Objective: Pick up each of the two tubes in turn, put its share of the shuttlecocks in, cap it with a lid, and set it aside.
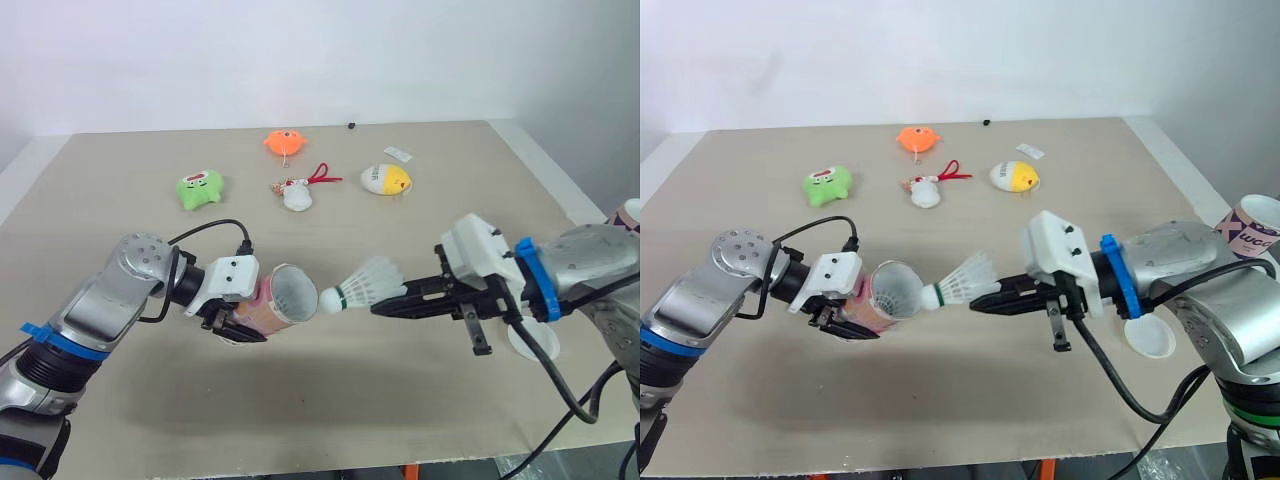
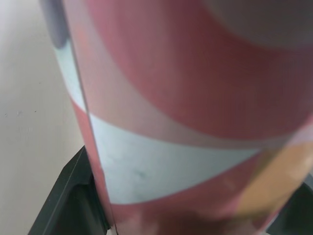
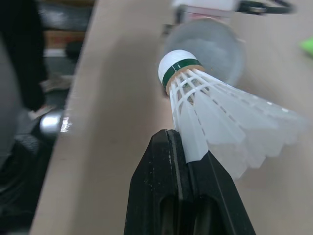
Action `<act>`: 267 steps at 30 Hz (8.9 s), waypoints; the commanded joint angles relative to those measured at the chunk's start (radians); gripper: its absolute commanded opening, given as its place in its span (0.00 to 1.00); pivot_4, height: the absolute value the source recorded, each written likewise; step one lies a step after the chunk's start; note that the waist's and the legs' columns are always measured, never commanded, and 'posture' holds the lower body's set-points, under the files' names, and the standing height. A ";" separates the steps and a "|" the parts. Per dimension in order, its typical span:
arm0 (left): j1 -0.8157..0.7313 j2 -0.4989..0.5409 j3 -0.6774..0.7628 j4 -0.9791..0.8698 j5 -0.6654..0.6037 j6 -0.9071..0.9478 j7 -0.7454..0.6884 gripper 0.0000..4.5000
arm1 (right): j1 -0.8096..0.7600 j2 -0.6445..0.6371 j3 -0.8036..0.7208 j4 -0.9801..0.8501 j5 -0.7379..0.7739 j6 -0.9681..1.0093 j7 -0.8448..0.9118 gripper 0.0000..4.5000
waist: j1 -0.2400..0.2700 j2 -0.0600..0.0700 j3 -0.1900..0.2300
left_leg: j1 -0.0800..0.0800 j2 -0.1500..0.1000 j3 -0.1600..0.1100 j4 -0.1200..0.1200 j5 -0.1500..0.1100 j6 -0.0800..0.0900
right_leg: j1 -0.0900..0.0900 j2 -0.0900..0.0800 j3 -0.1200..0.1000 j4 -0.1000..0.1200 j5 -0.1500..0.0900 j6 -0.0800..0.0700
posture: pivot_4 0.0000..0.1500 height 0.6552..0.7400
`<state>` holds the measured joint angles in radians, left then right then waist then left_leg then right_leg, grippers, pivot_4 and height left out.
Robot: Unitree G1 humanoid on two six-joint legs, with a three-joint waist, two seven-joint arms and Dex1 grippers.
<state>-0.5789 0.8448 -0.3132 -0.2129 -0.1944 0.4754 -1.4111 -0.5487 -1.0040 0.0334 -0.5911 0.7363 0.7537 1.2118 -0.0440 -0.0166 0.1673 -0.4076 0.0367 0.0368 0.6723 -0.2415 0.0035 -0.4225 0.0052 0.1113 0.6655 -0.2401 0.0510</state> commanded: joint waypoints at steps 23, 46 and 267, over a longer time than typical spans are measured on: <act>-0.006 -0.006 -0.016 0.009 0.007 -0.002 -0.002 0.68 | -0.329 0.158 0.244 0.167 -0.212 -0.063 0.113 0.03 | 0.000 0.000 0.000 | -0.001 0.000 -0.001 -0.001 0.000 0.000 | -0.001 0.000 -0.001 0.001 -0.001 -0.001 | 1.00 1.00; -0.003 -0.007 -0.011 0.002 0.005 0.008 0.004 0.68 | -0.459 0.314 0.305 0.309 -0.206 -0.028 0.239 0.33 | 0.000 0.000 0.000 | -0.001 0.000 -0.001 0.000 0.000 0.000 | -0.001 0.000 -0.002 0.001 0.000 -0.001 | 1.00 1.00; 0.087 -0.477 0.011 0.567 -0.057 -0.537 0.015 0.68 | -0.754 0.297 0.517 0.435 -0.628 -0.314 0.302 0.01 | 0.015 0.000 -0.006 | 0.001 -0.008 -0.010 0.000 0.002 0.001 | 0.006 -0.011 -0.014 -0.001 0.000 0.000 | 1.00 1.00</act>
<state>-0.5113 0.3482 -0.2680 0.3139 -0.3156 -0.0699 -1.4012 -1.3073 -0.6937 0.5787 -0.1244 0.1205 0.4580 1.4997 -0.0289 -0.0167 0.1611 -0.4065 0.0287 0.0269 0.6720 -0.2394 0.0044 -0.4166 -0.0061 0.0971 0.6645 -0.2407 0.0510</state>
